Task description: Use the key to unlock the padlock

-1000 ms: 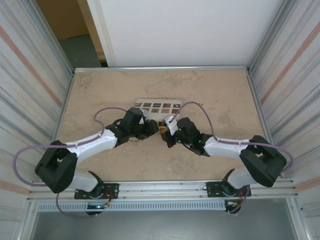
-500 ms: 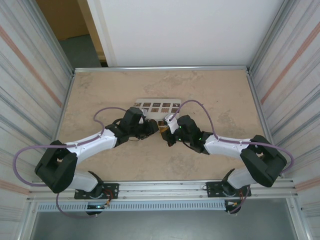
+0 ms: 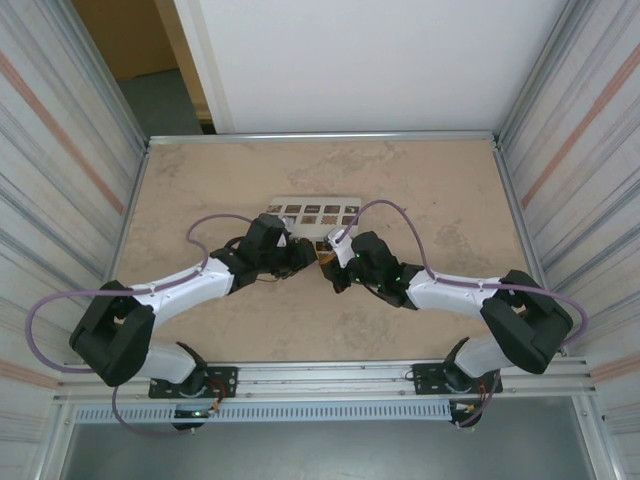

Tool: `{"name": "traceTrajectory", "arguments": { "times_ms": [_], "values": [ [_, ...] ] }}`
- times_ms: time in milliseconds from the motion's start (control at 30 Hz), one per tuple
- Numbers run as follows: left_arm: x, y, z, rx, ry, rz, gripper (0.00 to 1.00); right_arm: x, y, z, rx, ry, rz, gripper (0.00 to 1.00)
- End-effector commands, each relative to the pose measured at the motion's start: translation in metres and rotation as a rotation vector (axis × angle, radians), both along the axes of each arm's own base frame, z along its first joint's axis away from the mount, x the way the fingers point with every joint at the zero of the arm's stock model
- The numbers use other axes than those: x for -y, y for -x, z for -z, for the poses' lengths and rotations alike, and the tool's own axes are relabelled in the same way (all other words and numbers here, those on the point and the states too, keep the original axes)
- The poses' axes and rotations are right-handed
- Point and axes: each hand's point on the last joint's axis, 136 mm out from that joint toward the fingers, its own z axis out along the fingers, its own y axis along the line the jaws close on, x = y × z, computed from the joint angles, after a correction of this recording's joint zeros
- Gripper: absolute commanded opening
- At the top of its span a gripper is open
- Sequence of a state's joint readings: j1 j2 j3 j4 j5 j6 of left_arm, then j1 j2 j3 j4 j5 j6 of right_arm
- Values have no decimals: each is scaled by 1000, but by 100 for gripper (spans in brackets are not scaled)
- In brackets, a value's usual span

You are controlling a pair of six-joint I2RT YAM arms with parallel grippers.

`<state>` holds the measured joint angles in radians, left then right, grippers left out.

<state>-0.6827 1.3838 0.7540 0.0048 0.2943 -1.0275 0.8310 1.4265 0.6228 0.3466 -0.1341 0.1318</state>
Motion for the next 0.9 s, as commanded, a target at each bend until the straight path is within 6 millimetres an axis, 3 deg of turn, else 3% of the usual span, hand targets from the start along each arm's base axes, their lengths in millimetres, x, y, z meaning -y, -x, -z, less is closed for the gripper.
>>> {"name": "traceTrajectory", "arguments": {
  "times_ms": [0,433,867],
  "values": [
    [12,10,-19,14,71,56,9,-16,-25,-61,204,-119,31,0],
    [11,10,-21,11,81,49,9,-25,-14,-63,163,-161,-47,0],
    [11,11,-19,5,79,50,10,-39,-17,-96,203,-255,-60,0]
  ]
}}
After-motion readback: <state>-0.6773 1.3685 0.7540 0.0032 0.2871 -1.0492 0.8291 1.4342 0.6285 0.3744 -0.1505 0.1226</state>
